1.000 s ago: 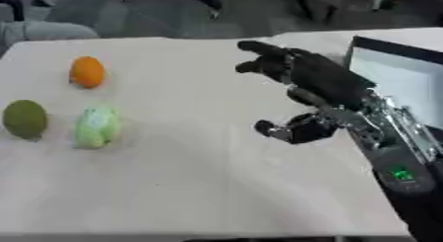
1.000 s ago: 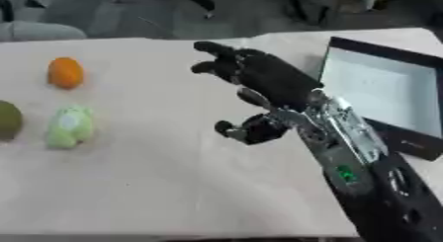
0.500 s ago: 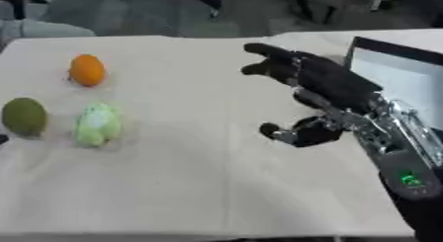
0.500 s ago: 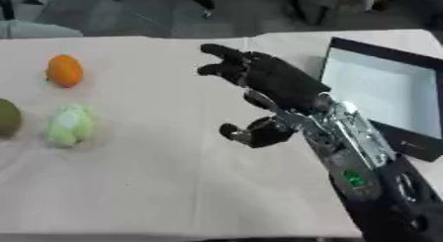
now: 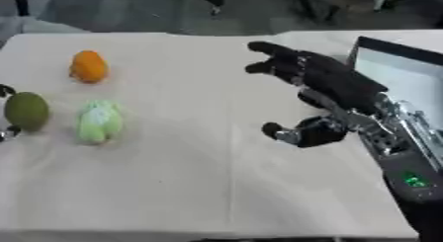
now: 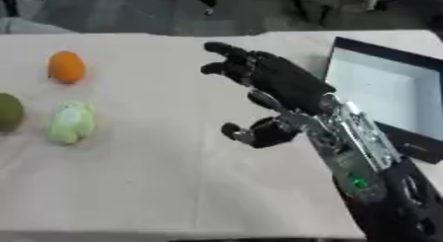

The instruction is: Pick up the objects with one hand, pass them to the other hand, and then place them into the box on the other side of the table.

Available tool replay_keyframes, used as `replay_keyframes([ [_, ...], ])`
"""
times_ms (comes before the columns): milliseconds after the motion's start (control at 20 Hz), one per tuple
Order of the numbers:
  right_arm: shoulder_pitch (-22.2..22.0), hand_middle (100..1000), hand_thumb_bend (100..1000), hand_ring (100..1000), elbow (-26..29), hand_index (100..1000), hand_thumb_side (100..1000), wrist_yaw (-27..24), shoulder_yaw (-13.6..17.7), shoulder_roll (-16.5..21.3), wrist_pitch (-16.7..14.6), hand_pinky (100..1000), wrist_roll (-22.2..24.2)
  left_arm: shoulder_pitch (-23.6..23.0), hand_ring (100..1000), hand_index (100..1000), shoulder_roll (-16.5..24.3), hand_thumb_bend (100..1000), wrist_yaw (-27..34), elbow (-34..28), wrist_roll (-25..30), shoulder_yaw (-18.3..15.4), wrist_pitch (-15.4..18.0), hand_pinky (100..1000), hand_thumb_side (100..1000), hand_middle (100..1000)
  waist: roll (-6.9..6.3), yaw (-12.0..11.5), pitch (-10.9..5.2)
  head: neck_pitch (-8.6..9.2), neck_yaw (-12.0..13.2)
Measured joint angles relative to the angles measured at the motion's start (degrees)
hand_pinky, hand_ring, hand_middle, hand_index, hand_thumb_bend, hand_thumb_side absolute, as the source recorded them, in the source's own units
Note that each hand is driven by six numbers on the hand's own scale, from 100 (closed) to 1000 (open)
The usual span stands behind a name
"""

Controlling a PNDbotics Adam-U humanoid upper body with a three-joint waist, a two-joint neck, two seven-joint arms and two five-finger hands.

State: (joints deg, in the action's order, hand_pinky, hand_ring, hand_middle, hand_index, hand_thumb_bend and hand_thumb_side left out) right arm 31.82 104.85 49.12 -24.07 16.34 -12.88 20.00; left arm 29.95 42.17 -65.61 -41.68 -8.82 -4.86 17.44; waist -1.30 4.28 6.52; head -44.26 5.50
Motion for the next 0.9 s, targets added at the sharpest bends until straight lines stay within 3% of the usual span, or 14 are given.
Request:
replay_keyframes([
  [250,0.0,1000,431,824,0.0,903,127,0.0,0.0,0.0,0.1,846,-0.1,-0.1,549,625,-0.3,226,3.7,-1.0,1.7,0.4,4.1,667,100,506,-0.02,0.0,0.00,0.00,0.0],
  [550,0.0,1000,427,824,0.0,903,132,0.0,0.0,0.0,0.1,846,-0.1,-1.9,531,596,-0.3,197,8.8,-7.6,5.7,1.3,8.2,663,100,487,-0.15,-0.1,0.00,0.00,-0.6],
  [900,0.0,1000,427,825,-0.2,904,136,0.0,0.0,0.0,0.0,847,-0.2,-4.3,517,567,1.0,179,17.0,-18.8,10.1,2.2,10.6,655,100,469,-0.48,-0.2,-0.02,0.00,-1.1],
])
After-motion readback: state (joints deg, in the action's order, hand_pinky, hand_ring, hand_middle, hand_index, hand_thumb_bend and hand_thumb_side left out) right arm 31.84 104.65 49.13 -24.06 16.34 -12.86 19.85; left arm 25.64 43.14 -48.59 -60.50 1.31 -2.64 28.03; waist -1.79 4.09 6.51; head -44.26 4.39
